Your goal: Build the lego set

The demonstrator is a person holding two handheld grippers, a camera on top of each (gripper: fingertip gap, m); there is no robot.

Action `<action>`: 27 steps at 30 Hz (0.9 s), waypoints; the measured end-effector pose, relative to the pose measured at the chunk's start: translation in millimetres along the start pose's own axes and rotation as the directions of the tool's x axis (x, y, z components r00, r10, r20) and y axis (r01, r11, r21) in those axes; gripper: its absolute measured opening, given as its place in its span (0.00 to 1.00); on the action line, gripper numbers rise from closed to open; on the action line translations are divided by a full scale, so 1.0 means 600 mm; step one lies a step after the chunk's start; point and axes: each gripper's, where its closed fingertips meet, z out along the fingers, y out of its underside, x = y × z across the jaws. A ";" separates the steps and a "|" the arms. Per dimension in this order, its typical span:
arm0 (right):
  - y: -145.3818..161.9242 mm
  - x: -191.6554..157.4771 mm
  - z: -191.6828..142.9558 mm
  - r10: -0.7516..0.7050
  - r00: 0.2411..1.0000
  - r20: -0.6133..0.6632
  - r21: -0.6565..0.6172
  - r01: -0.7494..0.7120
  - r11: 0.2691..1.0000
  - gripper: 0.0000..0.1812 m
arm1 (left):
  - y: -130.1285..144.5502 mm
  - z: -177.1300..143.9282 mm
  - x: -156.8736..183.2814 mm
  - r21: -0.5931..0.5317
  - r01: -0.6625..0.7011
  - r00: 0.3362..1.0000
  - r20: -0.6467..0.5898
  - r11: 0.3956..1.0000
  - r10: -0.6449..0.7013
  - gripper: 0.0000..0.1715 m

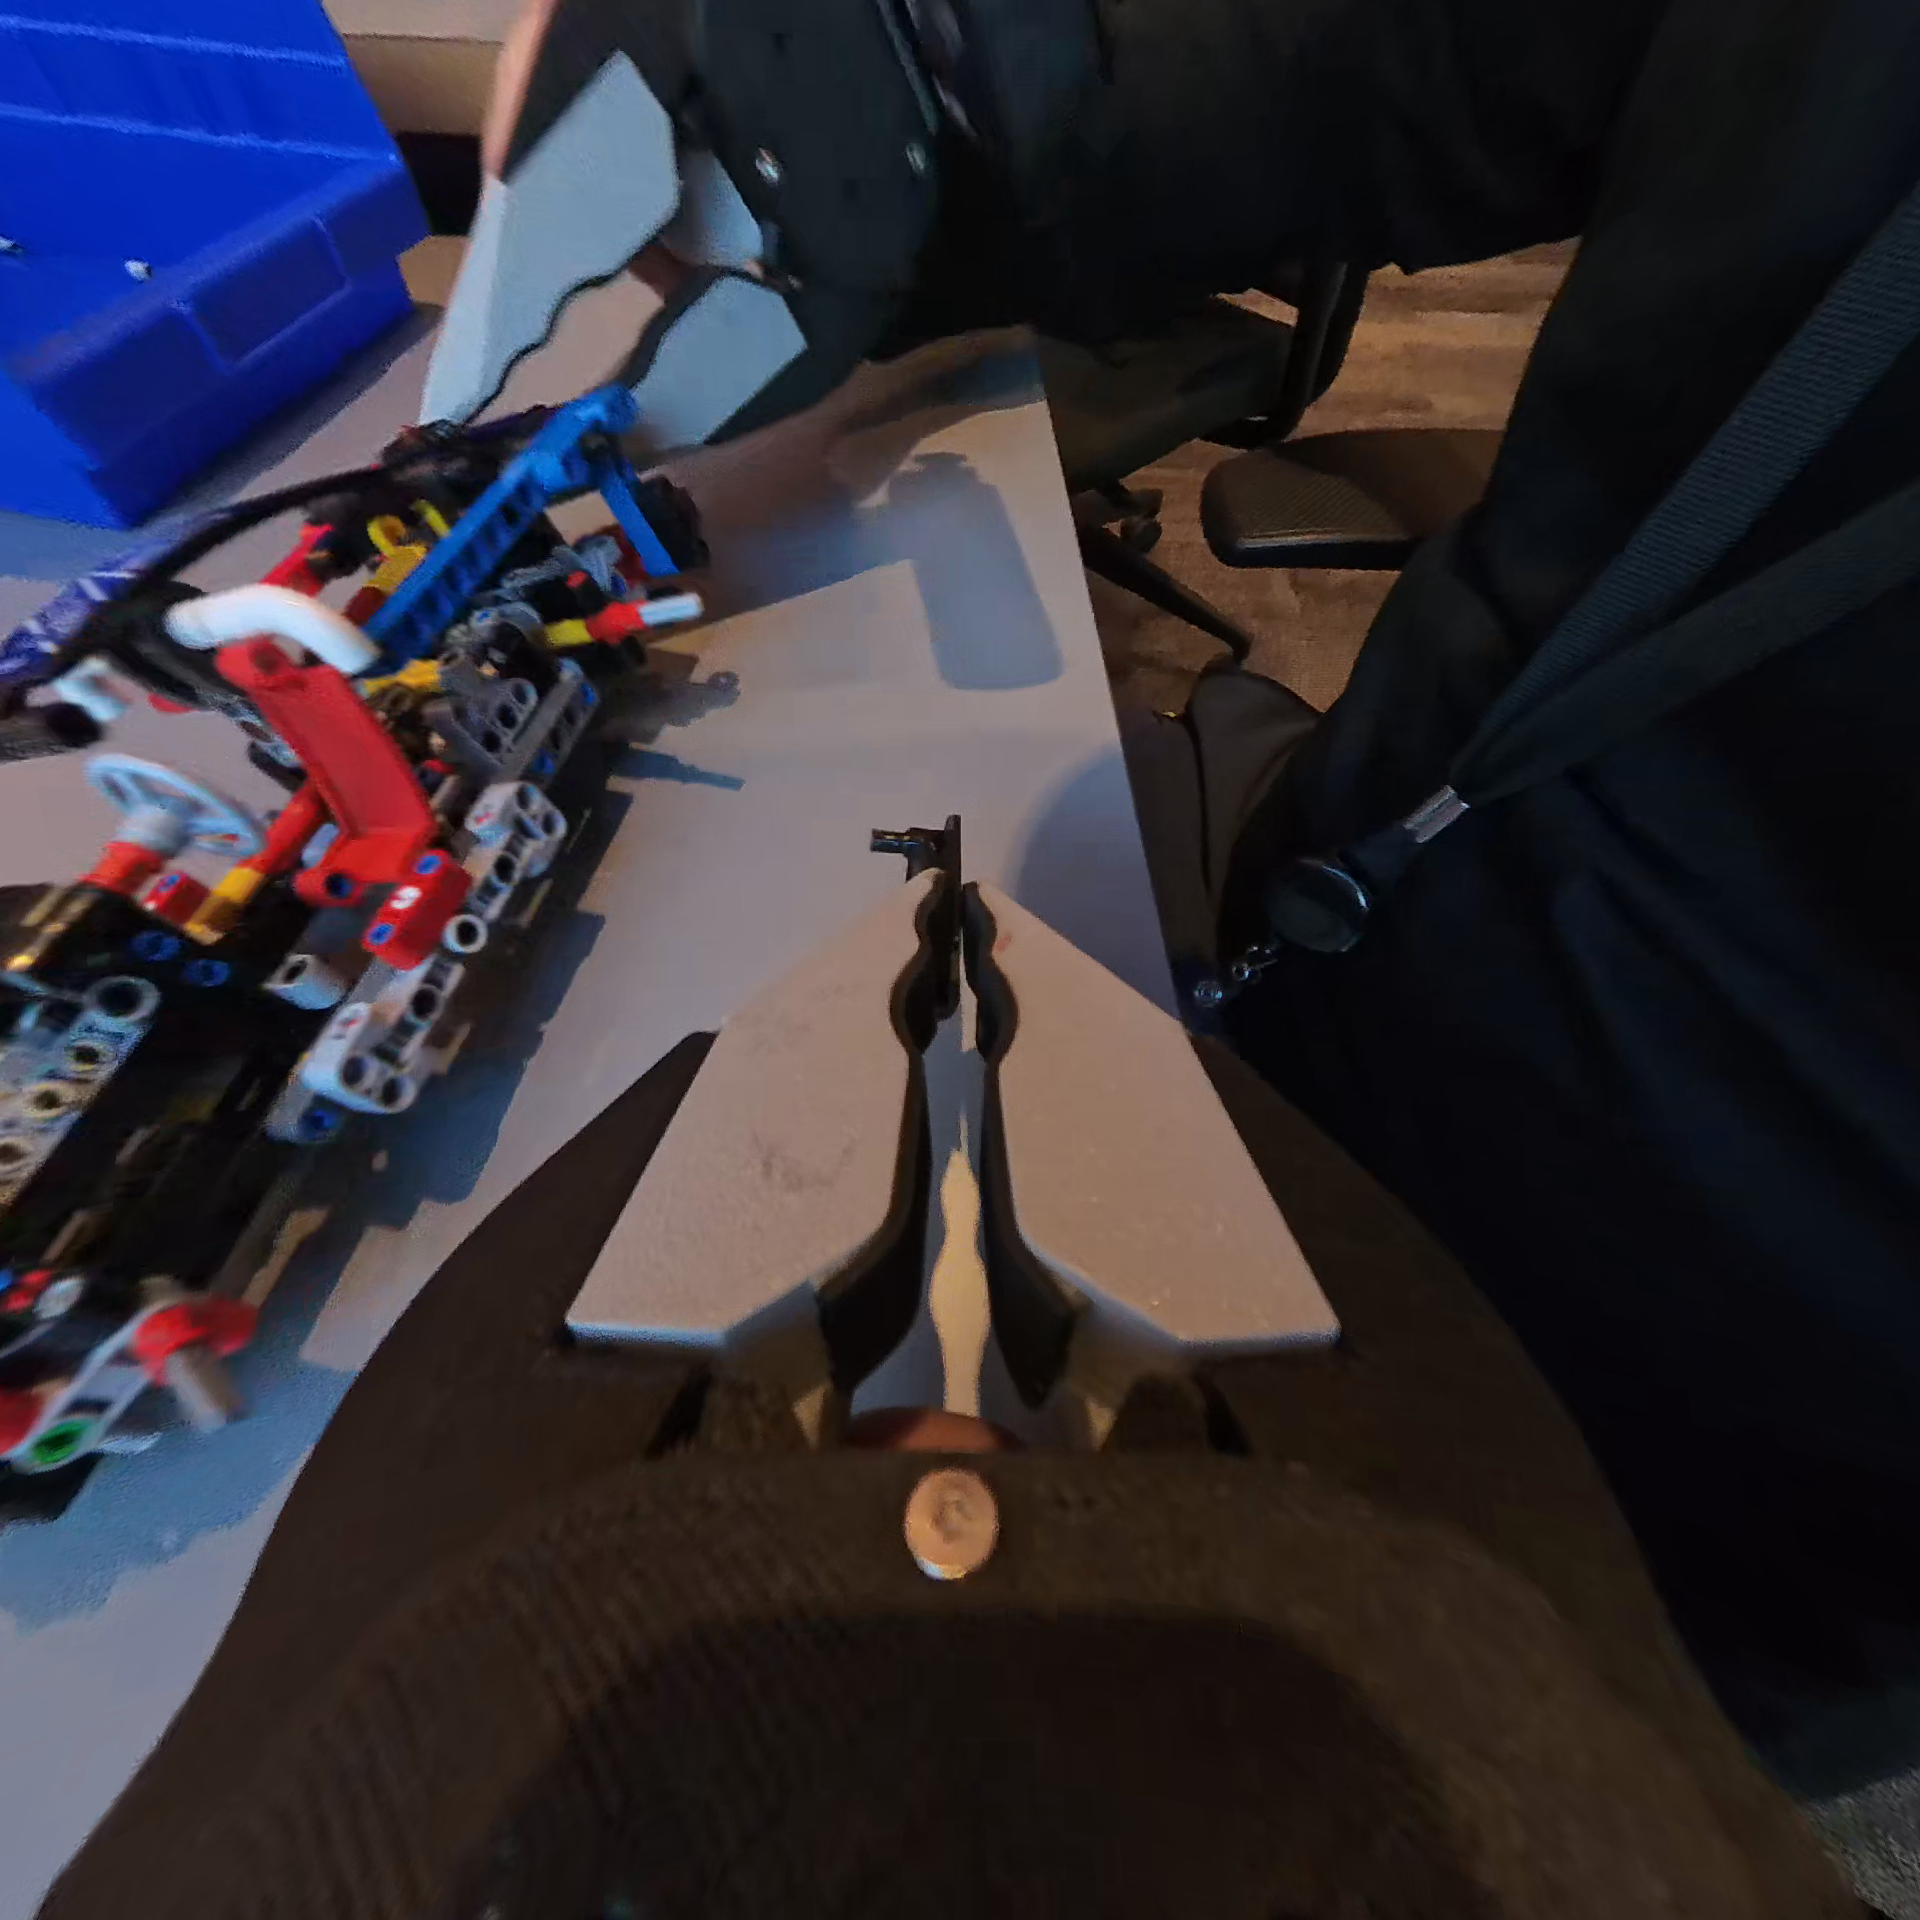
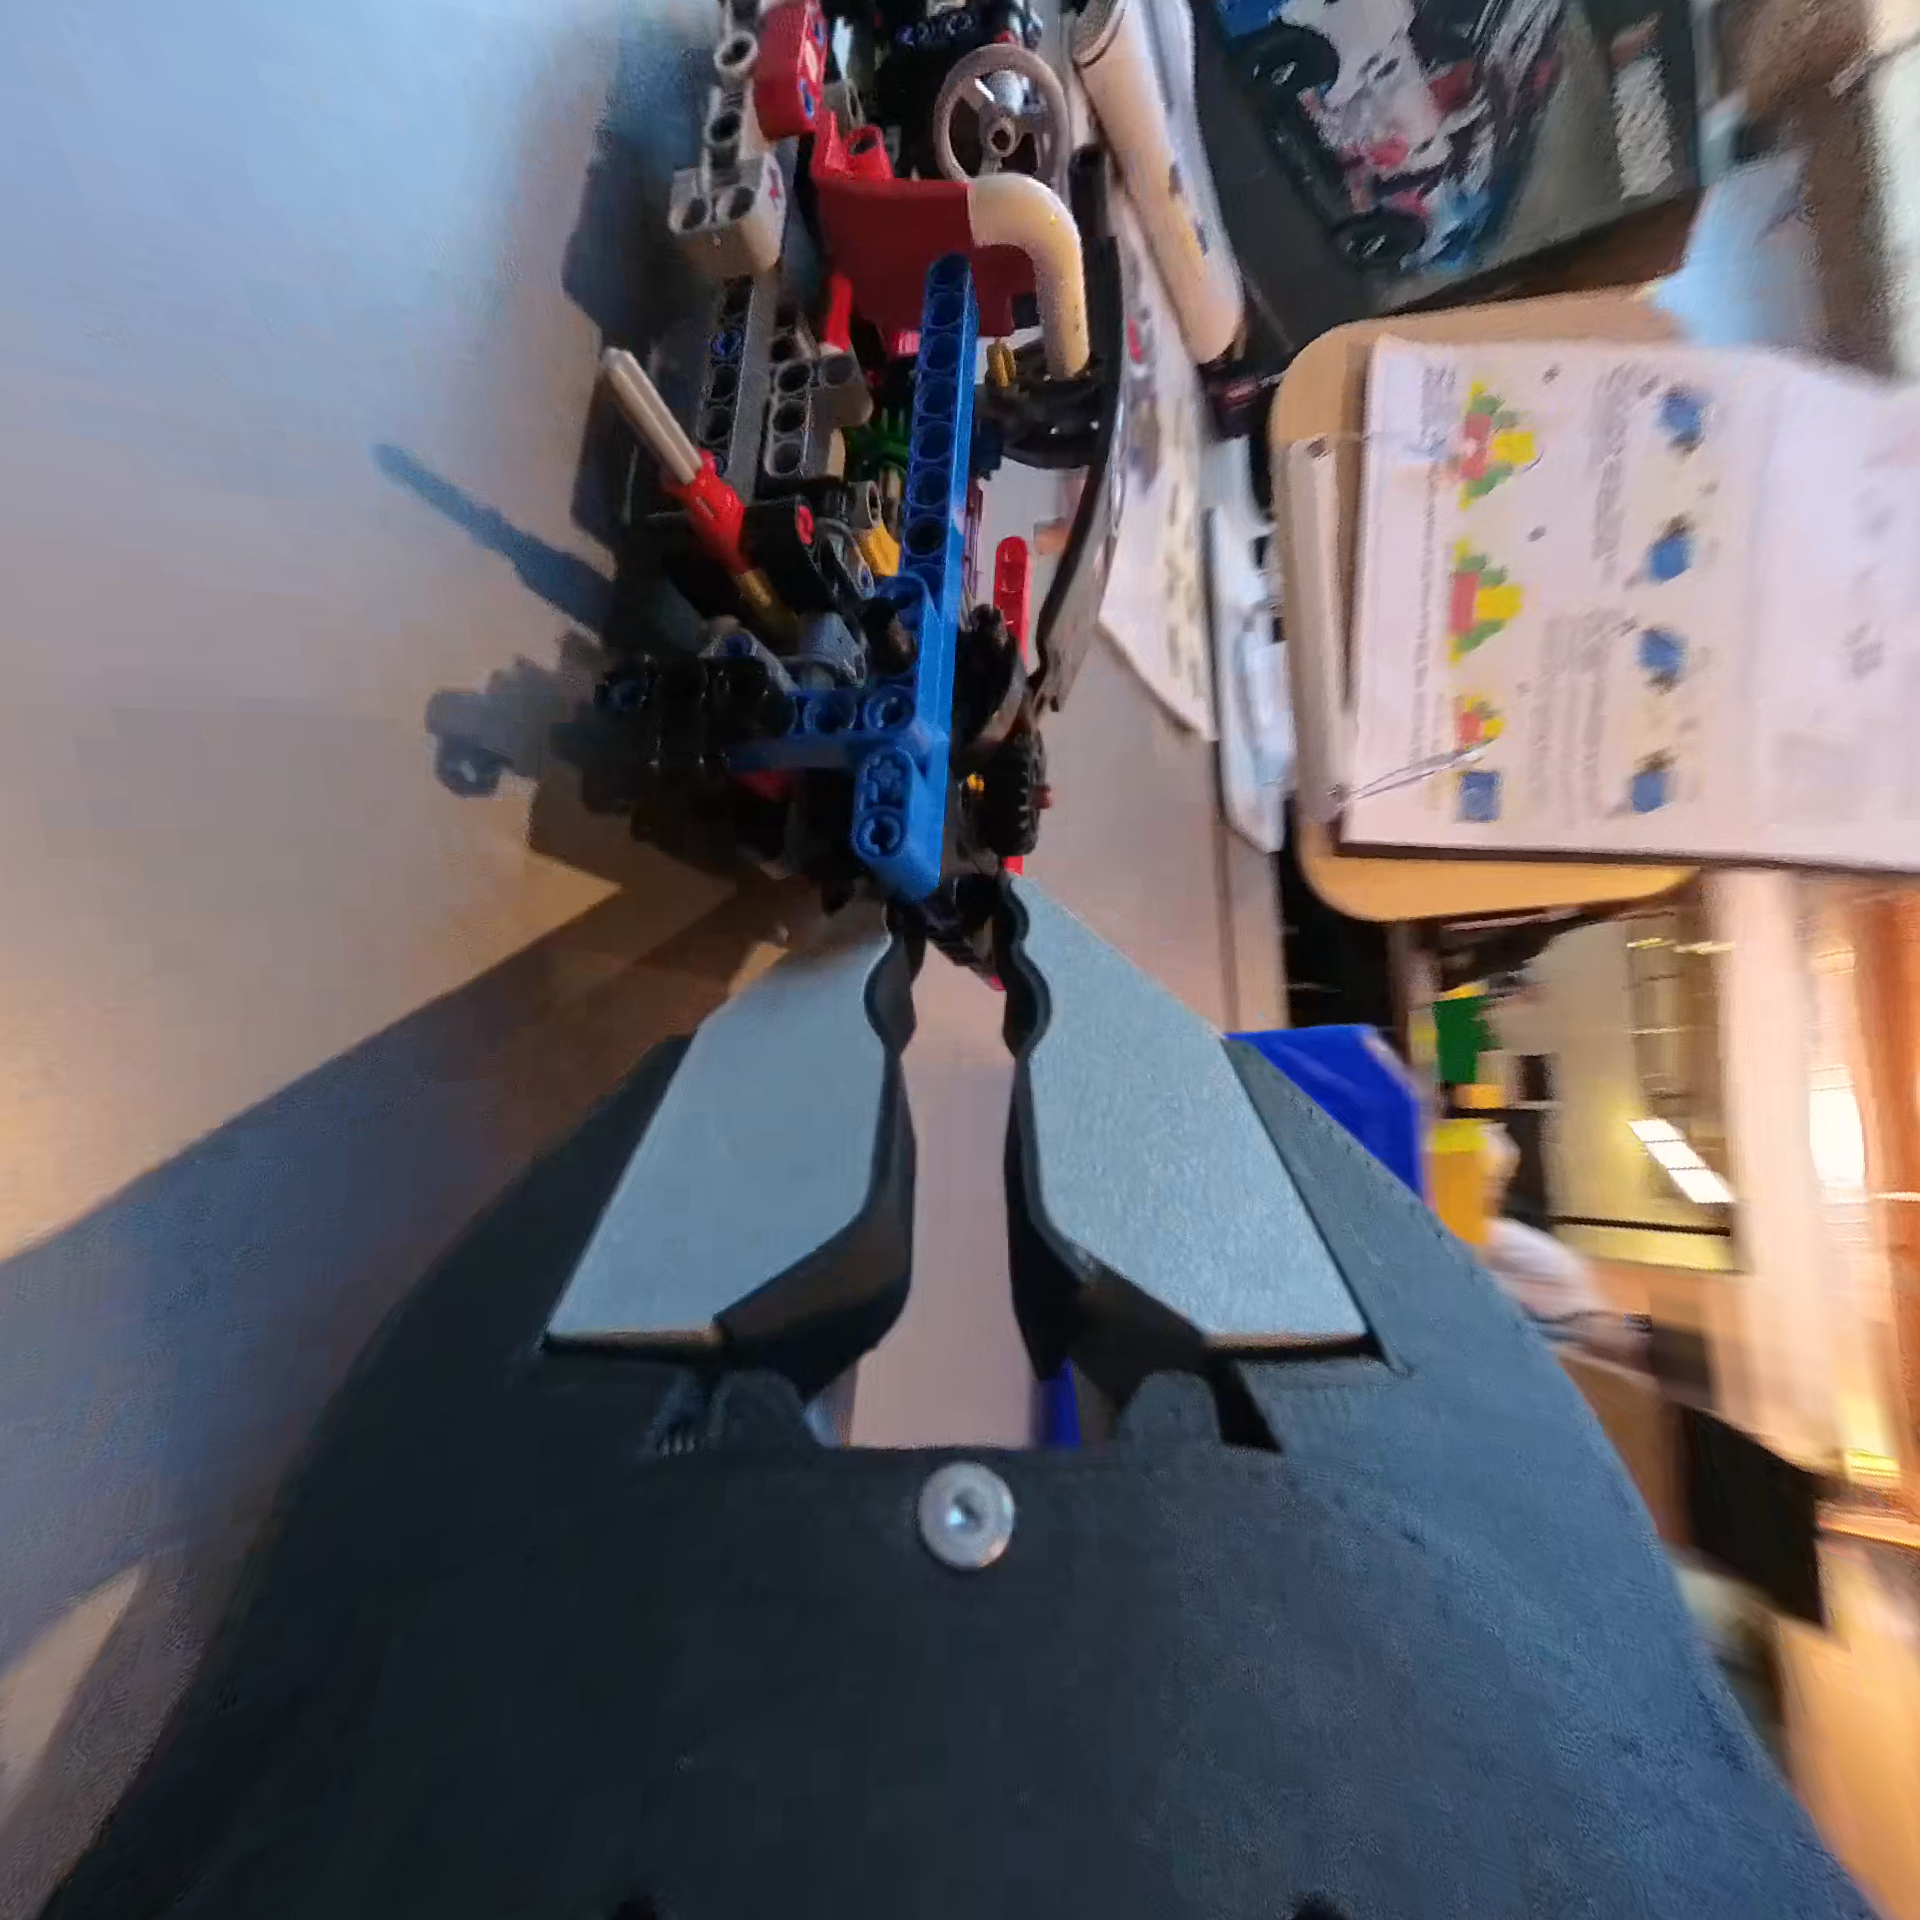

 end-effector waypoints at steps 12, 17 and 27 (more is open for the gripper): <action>-0.002 -0.009 -0.024 0.602 0.440 0.666 -0.213 -0.661 0.719 0.02 | -0.042 -0.008 0.014 0.061 -0.005 1.000 -0.029 0.998 0.007 0.00; 0.034 -0.010 0.018 0.608 0.439 0.661 -0.215 -0.666 0.714 0.08 | -0.048 -0.006 0.009 0.065 -0.011 1.000 -0.028 0.998 0.013 0.00; 0.013 0.007 0.009 0.476 0.673 0.566 0.022 -0.590 0.807 0.07 | -0.048 -0.004 0.001 0.070 -0.002 0.999 -0.038 0.998 0.005 0.00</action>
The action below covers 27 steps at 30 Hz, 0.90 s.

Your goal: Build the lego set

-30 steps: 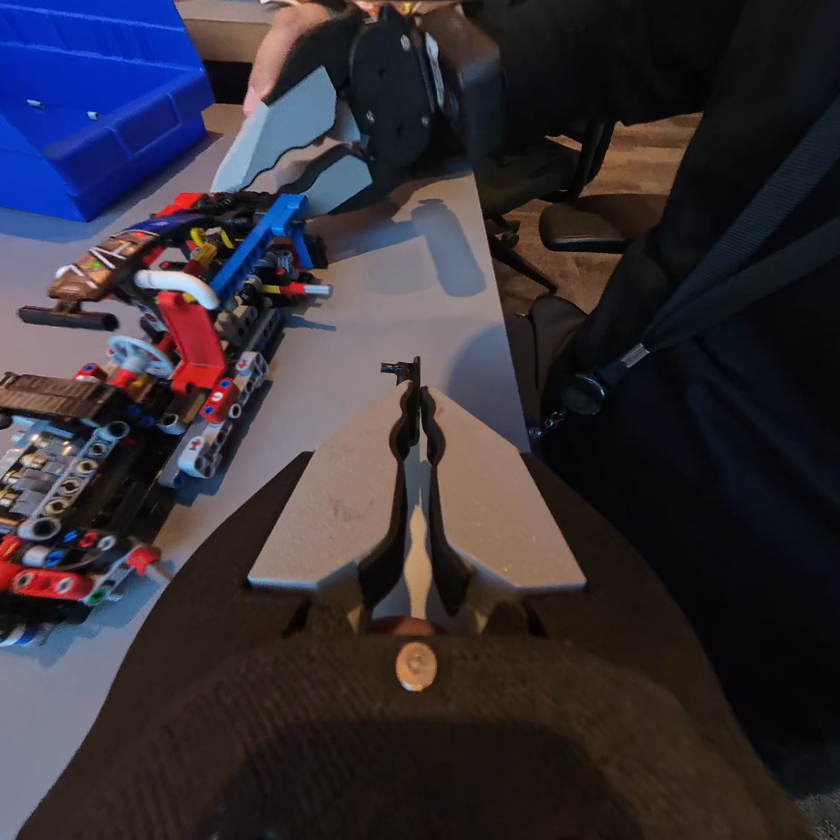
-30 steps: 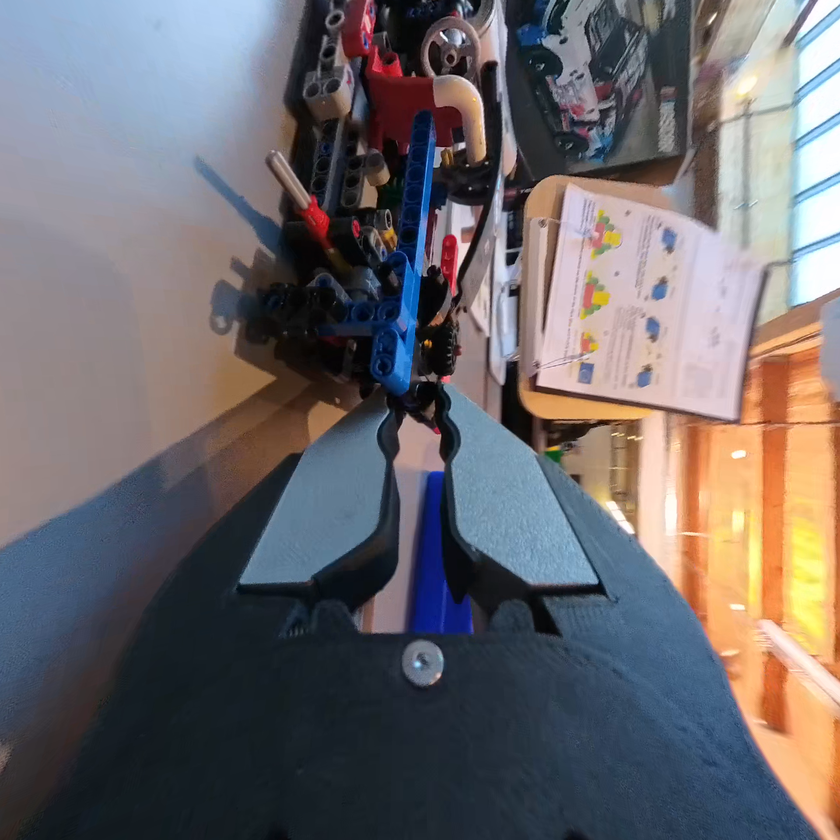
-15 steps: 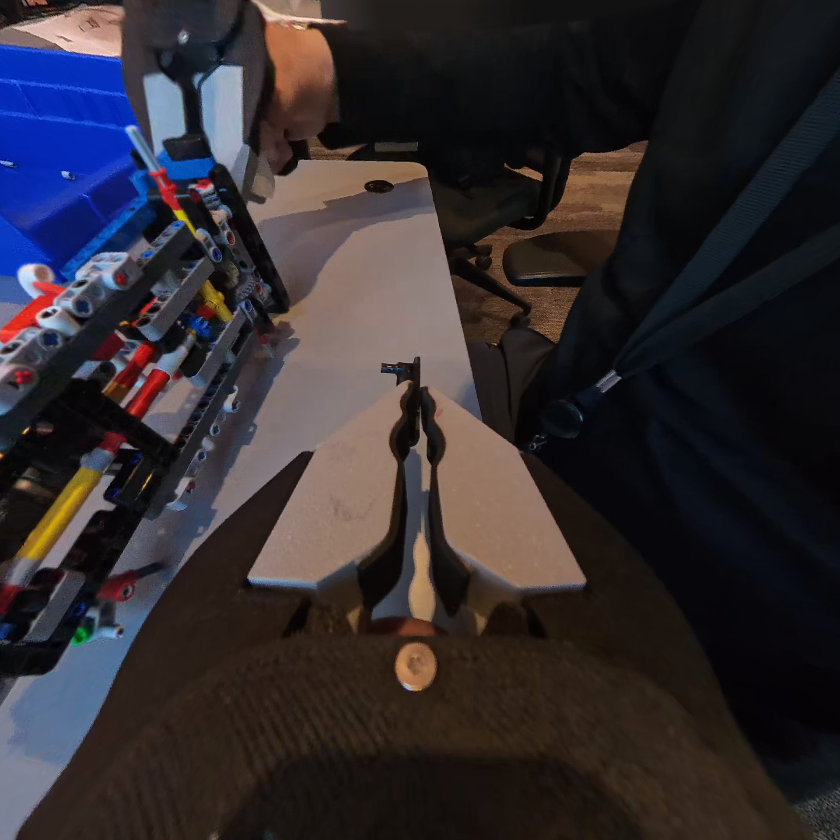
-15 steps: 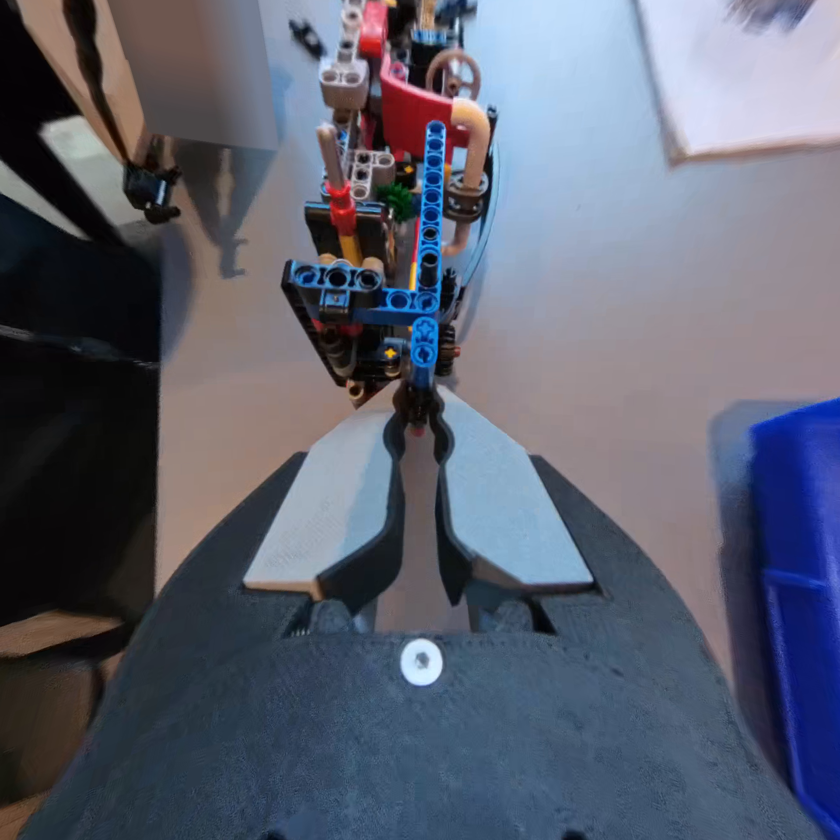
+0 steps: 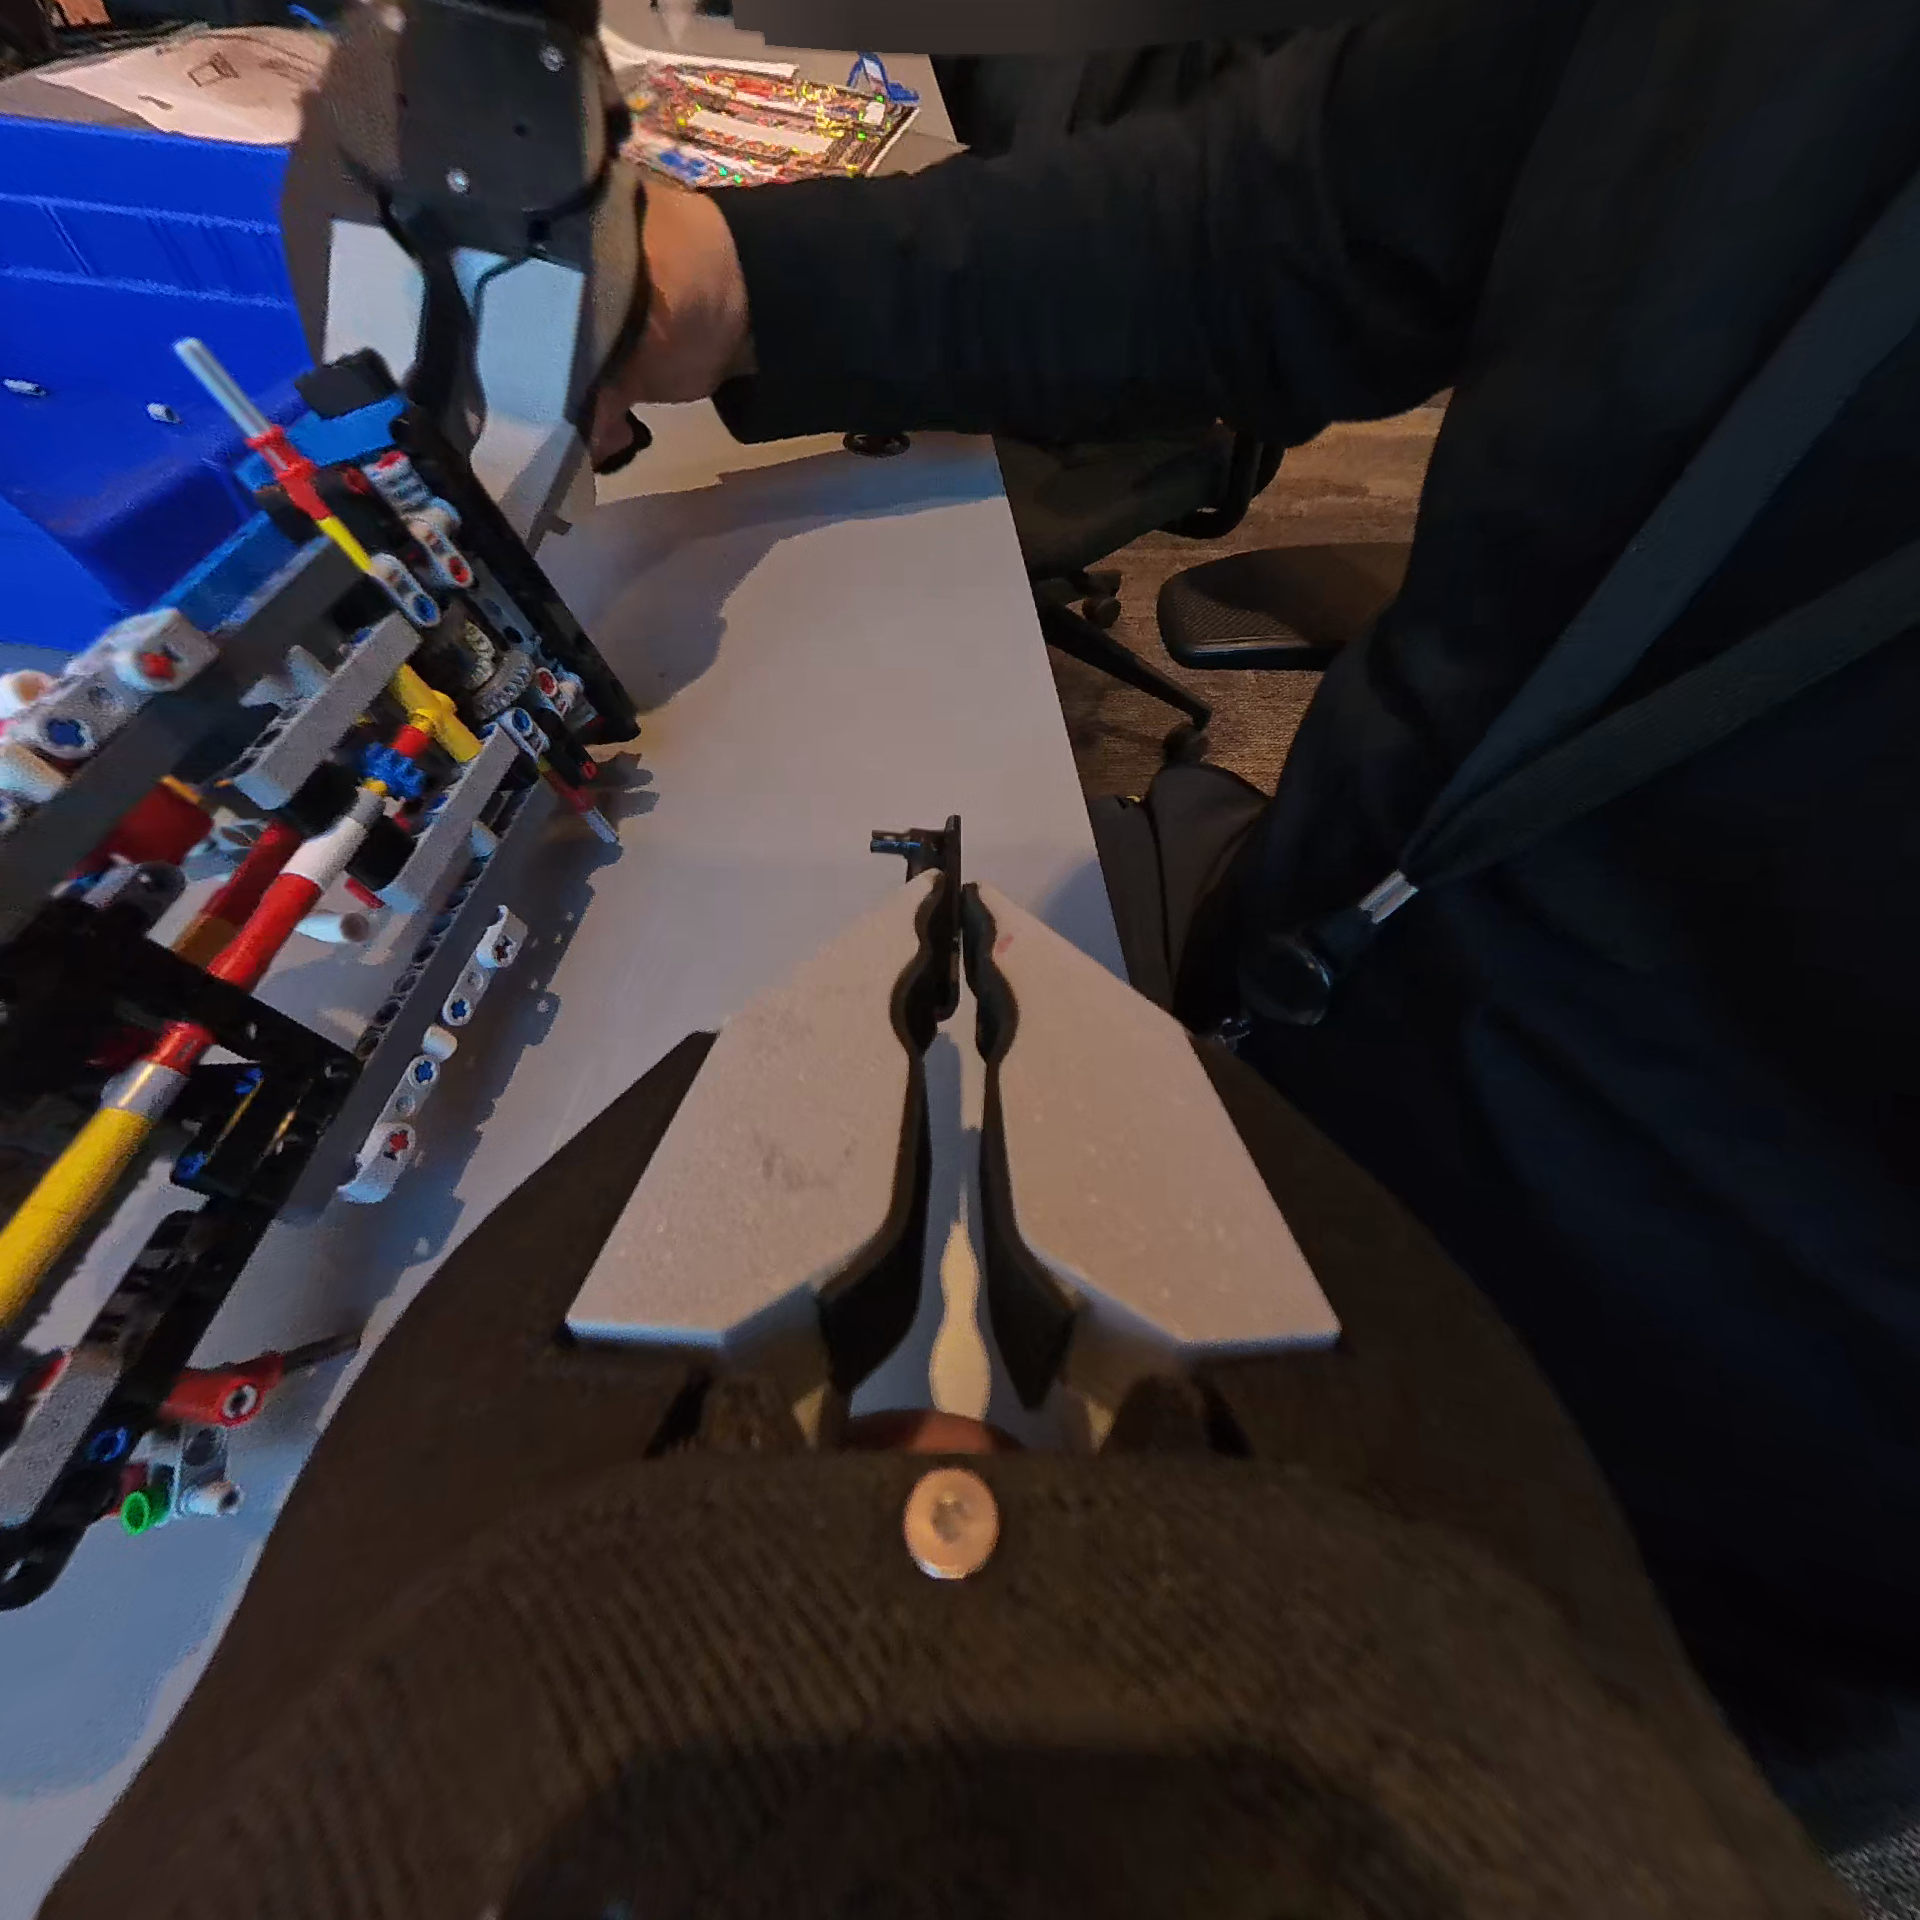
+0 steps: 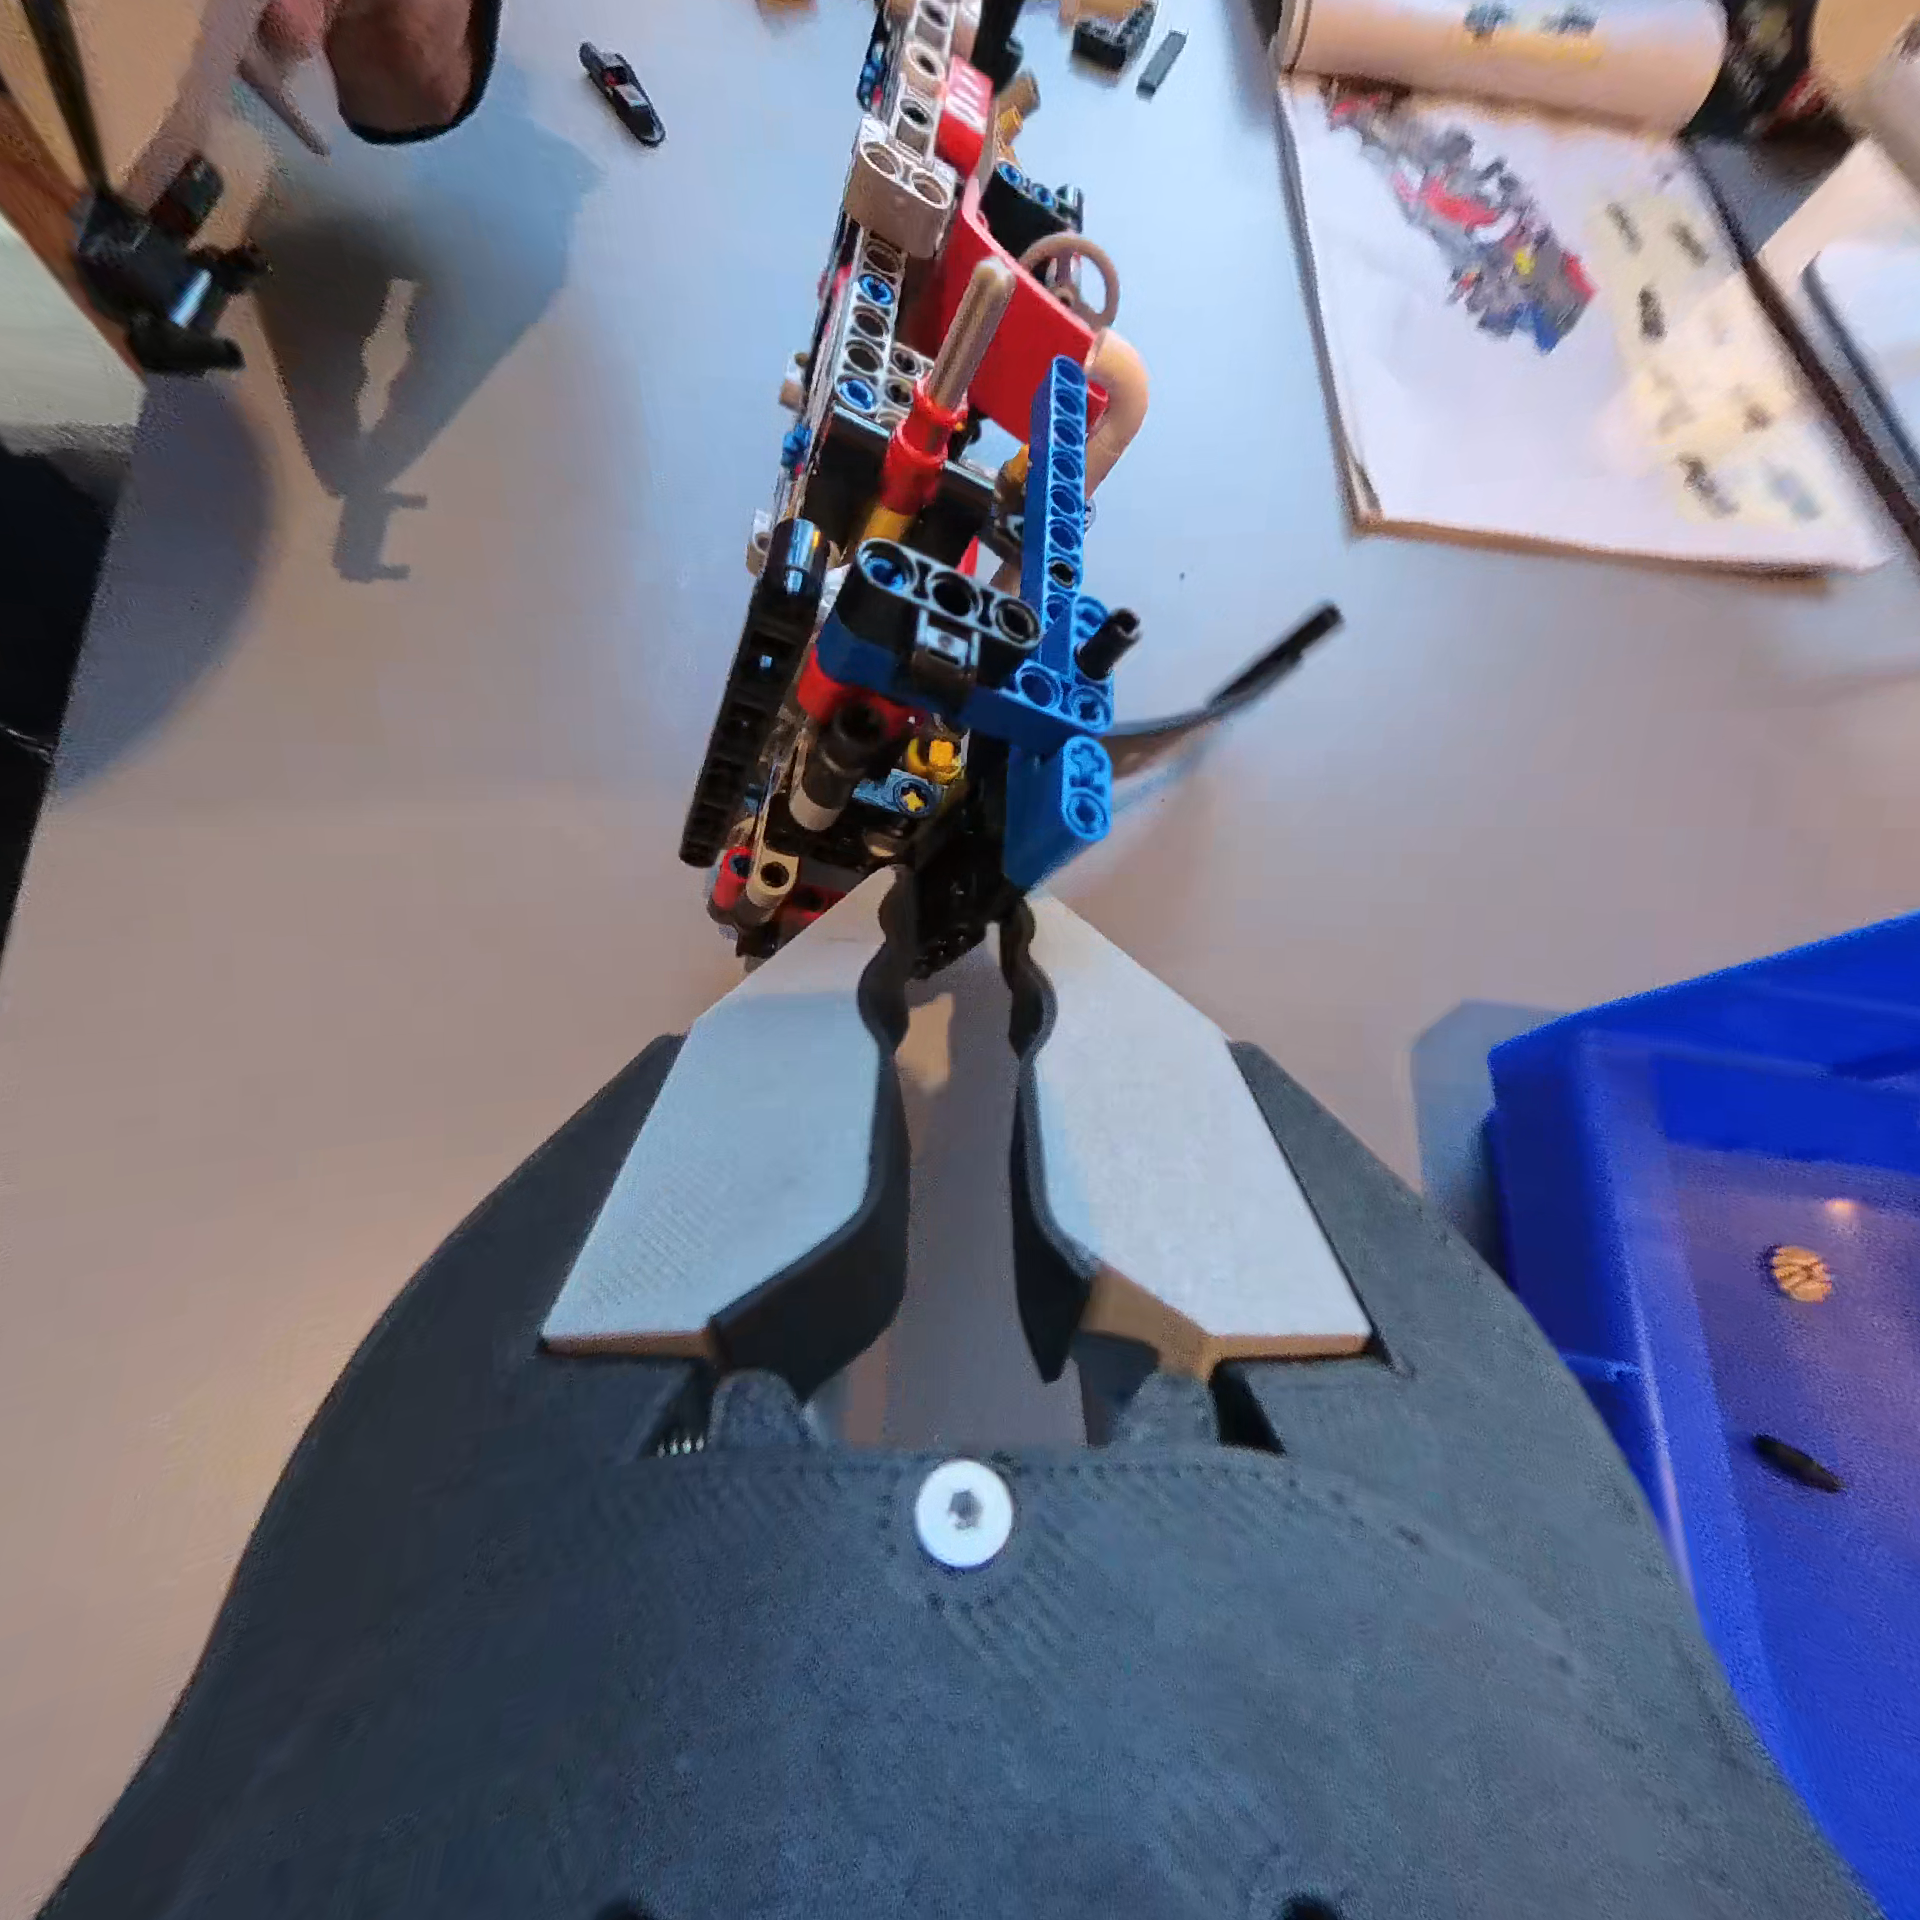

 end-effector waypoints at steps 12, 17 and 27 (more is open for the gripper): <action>0.002 -0.021 0.009 0.196 0.978 0.076 0.025 -0.199 0.980 0.05 | 0.010 0.012 -0.014 -0.034 0.051 0.999 0.013 0.998 -0.050 0.00; -0.012 -0.084 0.012 0.191 0.980 0.050 0.022 -0.192 0.981 0.10 | 0.025 -0.003 -0.012 -0.039 0.078 0.996 0.041 0.996 -0.077 0.00; -0.084 -0.206 0.017 0.035 0.995 0.092 0.151 -0.048 0.987 0.16 | 0.027 -0.077 -0.009 0.042 0.153 0.980 0.124 0.987 -0.157 0.00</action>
